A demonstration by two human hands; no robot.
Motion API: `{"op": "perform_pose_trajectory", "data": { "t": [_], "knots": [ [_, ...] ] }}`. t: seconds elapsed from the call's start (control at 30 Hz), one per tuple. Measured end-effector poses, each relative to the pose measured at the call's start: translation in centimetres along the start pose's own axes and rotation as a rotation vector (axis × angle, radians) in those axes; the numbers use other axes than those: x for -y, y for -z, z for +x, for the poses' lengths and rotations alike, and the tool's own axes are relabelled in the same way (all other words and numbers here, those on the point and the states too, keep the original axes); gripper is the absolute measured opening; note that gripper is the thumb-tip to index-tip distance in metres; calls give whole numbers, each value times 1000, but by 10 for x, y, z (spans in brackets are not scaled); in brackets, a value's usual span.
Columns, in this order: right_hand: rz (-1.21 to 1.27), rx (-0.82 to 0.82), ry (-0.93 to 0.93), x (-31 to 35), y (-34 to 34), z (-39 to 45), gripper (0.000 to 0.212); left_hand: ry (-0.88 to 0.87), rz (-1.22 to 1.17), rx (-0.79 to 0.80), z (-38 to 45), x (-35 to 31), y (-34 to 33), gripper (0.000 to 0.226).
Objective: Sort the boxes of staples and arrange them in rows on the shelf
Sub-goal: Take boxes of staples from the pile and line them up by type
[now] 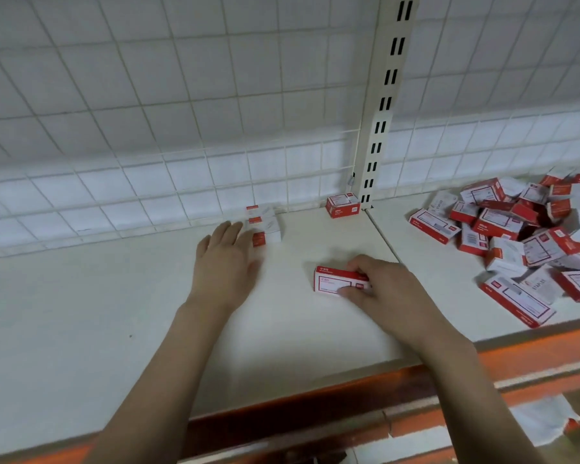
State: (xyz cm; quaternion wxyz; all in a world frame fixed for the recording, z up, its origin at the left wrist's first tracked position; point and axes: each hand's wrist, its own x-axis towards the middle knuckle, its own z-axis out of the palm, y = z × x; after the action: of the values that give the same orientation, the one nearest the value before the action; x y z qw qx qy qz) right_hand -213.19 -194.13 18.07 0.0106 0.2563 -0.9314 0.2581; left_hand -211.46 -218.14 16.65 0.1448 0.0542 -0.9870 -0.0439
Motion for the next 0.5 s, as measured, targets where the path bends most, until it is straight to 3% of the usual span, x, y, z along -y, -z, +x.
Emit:
{"op": "perform_pose_trajectory", "data": {
  "t": [0.23, 0.5],
  "knots": [
    [71, 108, 184, 28, -26, 5, 31, 122, 13, -67, -76, -8, 9, 28],
    [-30, -10, 225, 30, -34, -9, 43, 200, -8, -61, -114, -21, 18, 43]
  ]
}}
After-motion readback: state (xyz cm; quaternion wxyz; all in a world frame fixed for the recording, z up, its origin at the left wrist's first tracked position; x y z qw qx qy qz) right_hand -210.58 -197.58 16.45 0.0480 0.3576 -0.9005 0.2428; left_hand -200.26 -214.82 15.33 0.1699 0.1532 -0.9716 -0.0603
